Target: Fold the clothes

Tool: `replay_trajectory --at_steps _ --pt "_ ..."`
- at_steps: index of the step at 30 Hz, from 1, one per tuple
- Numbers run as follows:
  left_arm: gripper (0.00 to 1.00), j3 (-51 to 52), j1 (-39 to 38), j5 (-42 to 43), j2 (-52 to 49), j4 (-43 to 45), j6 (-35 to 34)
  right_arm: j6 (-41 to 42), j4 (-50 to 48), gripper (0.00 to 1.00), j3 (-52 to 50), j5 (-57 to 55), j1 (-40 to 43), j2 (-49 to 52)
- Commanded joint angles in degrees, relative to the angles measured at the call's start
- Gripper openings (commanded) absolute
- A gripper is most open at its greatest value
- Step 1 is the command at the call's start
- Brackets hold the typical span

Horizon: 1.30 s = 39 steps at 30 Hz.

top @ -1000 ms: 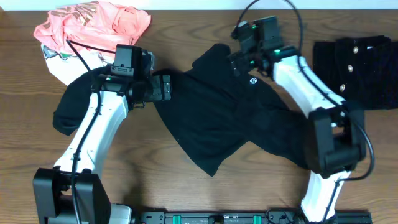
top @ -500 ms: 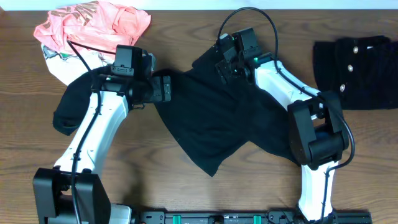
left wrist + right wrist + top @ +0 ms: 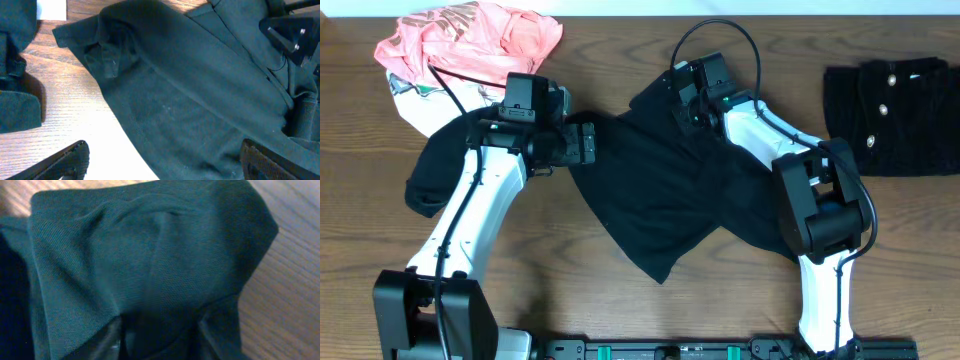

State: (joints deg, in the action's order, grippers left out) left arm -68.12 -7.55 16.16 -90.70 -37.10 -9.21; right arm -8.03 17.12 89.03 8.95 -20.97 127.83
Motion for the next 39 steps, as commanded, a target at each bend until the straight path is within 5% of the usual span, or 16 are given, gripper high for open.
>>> replay_trajectory --at_steps 1,7,18,29,30,31,33,39 --pt "0.96 -0.09 0.07 0.09 0.11 -0.22 -0.5 0.74 -0.07 0.32 0.22 -1.7 0.07 1.11" --pt "0.96 -0.09 0.07 0.09 0.11 -0.2 -0.5 2.67 -0.68 0.02 1.07 -8.83 1.05 1.07" --pt "0.96 -0.09 0.07 0.11 0.11 -0.22 -0.5 2.6 5.73 0.01 16.04 -8.72 6.93 1.03" --pt "0.96 0.09 0.07 0.09 0.11 -0.87 -0.5 2.21 -0.42 0.01 19.28 -8.7 17.51 1.79" --pt "0.96 0.09 0.07 0.09 0.11 -0.87 -0.5 2.29 -1.01 0.04 19.28 -8.46 18.47 2.14" --pt "0.96 0.09 0.07 0.11 0.11 -0.87 -0.5 2.62 -1.31 0.23 19.28 -8.28 19.12 2.38" --pt "0.96 0.11 0.07 0.11 0.11 -0.85 -0.5 2.86 -1.11 0.99 19.28 -8.31 20.24 2.6" --pt "0.96 0.24 0.07 0.09 0.02 -0.52 -0.5 2.86 3.19 0.99 19.3 -8.04 21.27 0.85"
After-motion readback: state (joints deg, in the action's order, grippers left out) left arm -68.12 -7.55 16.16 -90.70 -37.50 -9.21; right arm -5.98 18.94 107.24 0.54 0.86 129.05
